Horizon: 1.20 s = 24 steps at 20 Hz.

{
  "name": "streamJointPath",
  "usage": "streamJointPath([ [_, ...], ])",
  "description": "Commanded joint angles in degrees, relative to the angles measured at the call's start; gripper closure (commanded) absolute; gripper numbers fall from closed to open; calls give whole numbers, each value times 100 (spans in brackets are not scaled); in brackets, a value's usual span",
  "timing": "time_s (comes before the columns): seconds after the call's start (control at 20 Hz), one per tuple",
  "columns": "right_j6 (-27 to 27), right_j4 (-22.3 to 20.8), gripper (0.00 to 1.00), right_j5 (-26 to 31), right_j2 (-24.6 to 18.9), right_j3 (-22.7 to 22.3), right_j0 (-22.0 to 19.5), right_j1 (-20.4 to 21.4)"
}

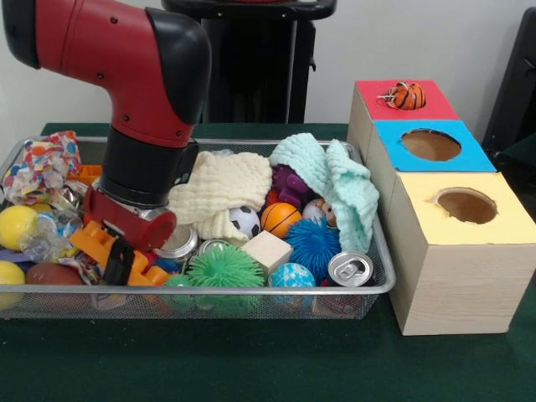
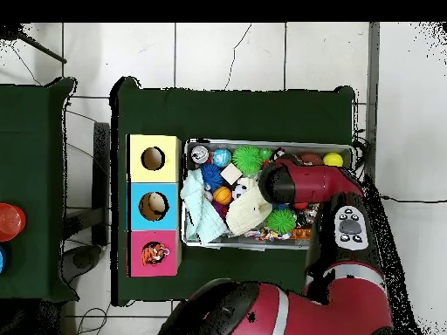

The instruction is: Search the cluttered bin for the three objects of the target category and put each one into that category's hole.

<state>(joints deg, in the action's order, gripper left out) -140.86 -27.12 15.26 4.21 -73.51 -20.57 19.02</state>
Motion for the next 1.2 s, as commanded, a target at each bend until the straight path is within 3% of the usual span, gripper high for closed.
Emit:
streamJointPath([
  [0.05, 1190, -380, 100, 657, -963, -258, 150, -387],
  [0.4, 1504, -382, 100, 919, -1227, -363, -112, -235],
  [1.2, 1633, -508, 100, 1378, -1577, -376, -452, 72],
])
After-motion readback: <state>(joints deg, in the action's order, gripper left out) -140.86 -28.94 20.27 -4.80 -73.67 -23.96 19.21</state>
